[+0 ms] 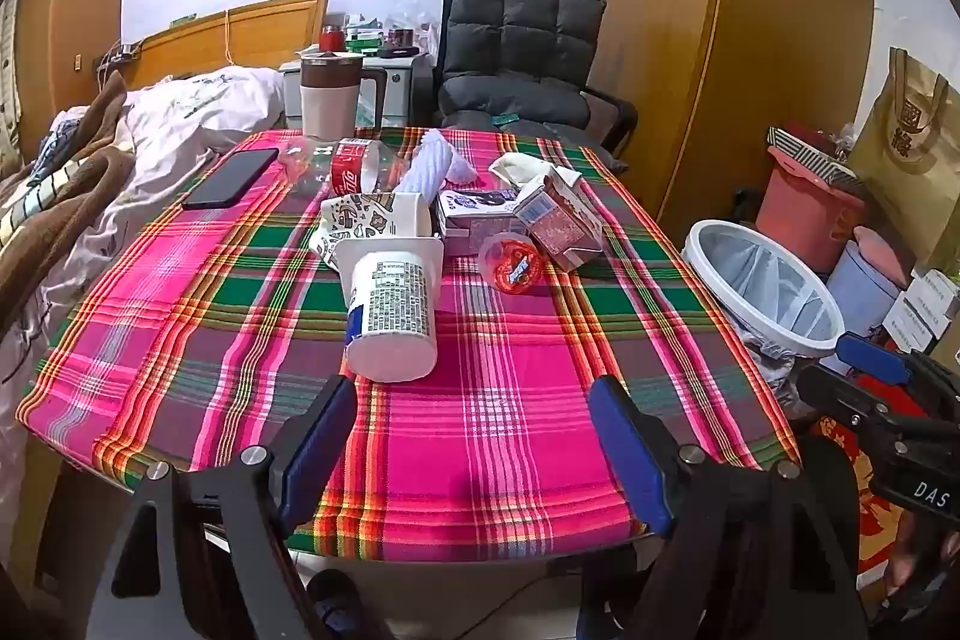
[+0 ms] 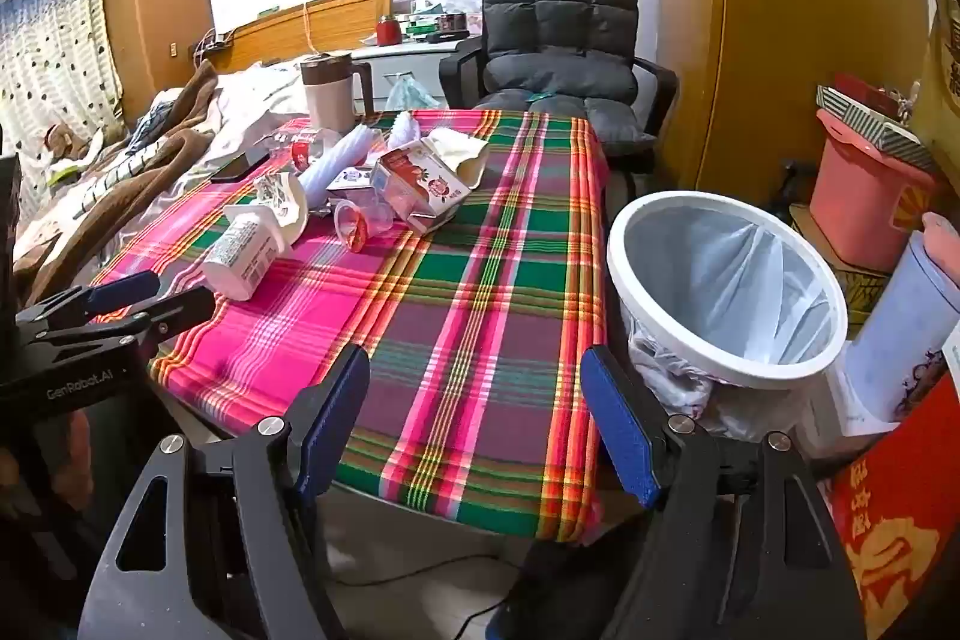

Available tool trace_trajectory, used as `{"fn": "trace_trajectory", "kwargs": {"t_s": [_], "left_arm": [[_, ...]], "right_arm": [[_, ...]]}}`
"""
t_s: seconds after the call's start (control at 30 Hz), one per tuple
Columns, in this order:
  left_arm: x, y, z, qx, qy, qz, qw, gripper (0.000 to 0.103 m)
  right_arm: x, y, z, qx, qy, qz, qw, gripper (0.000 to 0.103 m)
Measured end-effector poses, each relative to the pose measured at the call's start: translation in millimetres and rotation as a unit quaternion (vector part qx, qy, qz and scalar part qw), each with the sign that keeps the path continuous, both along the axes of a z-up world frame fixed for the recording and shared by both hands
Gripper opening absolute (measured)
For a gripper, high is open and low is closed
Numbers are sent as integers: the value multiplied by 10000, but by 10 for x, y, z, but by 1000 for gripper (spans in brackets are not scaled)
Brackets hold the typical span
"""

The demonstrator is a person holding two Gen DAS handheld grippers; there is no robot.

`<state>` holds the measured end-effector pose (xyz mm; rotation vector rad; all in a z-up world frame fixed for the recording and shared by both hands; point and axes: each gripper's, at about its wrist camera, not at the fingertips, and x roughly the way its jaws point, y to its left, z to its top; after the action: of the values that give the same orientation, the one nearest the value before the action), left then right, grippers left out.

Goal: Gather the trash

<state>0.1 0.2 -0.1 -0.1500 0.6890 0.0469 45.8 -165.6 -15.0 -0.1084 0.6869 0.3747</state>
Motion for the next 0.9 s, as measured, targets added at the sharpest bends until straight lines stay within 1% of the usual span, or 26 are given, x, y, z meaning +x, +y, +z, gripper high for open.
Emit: {"fn": "trace_trajectory", "kwargs": {"t_s": [0.57, 0.6, 0.9], "left_arm": [[43, 18, 6, 23, -16, 5, 10000, 79], [-8, -10, 34, 49, -23, 6, 10000, 79], [-16, -19, 40, 63, -31, 9, 10000, 79]], "right_arm": [[-22, 3, 15, 19, -30, 2, 10000, 74], [-21, 5, 16, 20, -30, 2, 10000, 74], [-26, 4, 25, 19, -39, -1, 10000, 74]]}}
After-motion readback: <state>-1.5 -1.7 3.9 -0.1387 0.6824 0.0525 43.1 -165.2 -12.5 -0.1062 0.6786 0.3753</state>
